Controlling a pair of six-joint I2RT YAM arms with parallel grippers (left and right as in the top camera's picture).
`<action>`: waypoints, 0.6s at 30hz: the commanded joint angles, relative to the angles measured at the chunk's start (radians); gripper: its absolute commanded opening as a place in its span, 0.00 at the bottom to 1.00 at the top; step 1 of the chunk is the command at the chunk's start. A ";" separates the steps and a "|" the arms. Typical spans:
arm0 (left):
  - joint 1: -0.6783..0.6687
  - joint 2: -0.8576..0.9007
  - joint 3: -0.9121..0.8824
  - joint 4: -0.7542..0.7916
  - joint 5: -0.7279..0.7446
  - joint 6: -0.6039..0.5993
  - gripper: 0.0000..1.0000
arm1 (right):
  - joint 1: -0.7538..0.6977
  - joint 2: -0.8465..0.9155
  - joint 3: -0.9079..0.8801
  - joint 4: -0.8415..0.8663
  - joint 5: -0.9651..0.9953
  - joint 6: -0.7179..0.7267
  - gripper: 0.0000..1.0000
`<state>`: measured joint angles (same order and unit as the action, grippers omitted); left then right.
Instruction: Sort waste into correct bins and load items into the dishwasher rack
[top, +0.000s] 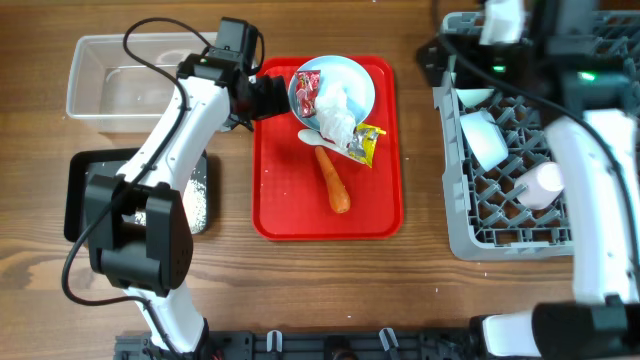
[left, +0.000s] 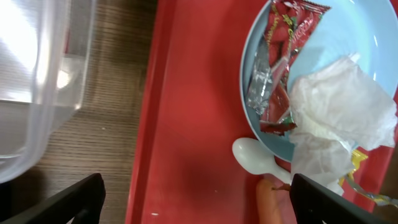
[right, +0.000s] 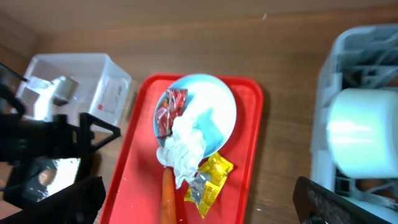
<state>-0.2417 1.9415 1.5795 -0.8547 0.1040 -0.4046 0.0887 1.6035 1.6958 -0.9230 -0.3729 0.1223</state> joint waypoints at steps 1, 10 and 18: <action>-0.045 0.004 -0.005 0.009 0.048 0.046 0.96 | 0.030 0.067 -0.003 0.006 0.085 0.053 1.00; -0.174 0.097 -0.005 0.216 -0.001 0.119 0.98 | -0.060 0.075 -0.003 -0.022 0.088 0.090 0.99; -0.226 0.202 -0.005 0.364 -0.015 0.166 0.93 | -0.142 0.063 -0.003 -0.111 0.088 0.087 1.00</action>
<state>-0.4561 2.1201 1.5784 -0.5217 0.1169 -0.2707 -0.0414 1.6901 1.6928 -1.0195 -0.2977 0.1978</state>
